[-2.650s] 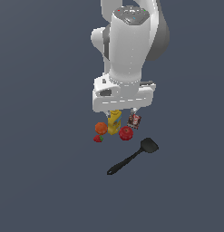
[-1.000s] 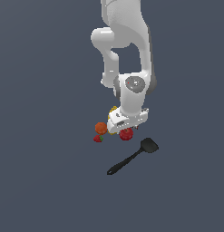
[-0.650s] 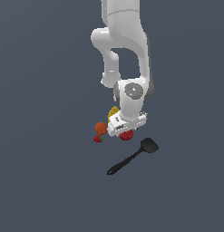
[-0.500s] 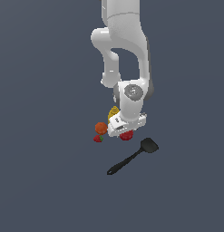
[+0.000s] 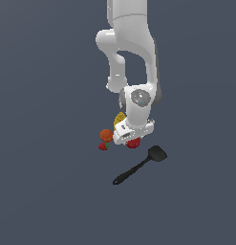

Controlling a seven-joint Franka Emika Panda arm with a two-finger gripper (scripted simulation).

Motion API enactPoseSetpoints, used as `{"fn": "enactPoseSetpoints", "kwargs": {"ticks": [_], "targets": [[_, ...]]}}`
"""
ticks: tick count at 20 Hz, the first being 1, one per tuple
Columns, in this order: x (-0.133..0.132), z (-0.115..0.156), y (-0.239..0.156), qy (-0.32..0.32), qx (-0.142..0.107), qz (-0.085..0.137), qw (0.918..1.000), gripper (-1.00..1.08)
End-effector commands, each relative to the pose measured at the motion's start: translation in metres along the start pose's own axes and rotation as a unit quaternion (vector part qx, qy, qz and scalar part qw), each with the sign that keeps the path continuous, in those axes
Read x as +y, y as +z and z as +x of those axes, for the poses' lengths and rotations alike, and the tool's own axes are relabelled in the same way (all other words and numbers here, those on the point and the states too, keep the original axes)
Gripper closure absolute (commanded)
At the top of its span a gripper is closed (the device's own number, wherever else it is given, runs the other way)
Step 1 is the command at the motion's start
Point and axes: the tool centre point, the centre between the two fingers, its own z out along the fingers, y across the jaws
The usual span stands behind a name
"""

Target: Pick up a designated object from a clutter of objects.

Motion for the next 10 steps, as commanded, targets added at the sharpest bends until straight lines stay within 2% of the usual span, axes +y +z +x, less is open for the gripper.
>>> {"fn": "enactPoseSetpoints", "kwargs": {"ticks": [1,10], "targets": [[0.0,0.0,0.001,0.0,0.0,0.0,1.0,1.08],[-0.005,-0.001,-0.015,0.0,0.0,0.0,1.0,1.08]]}}
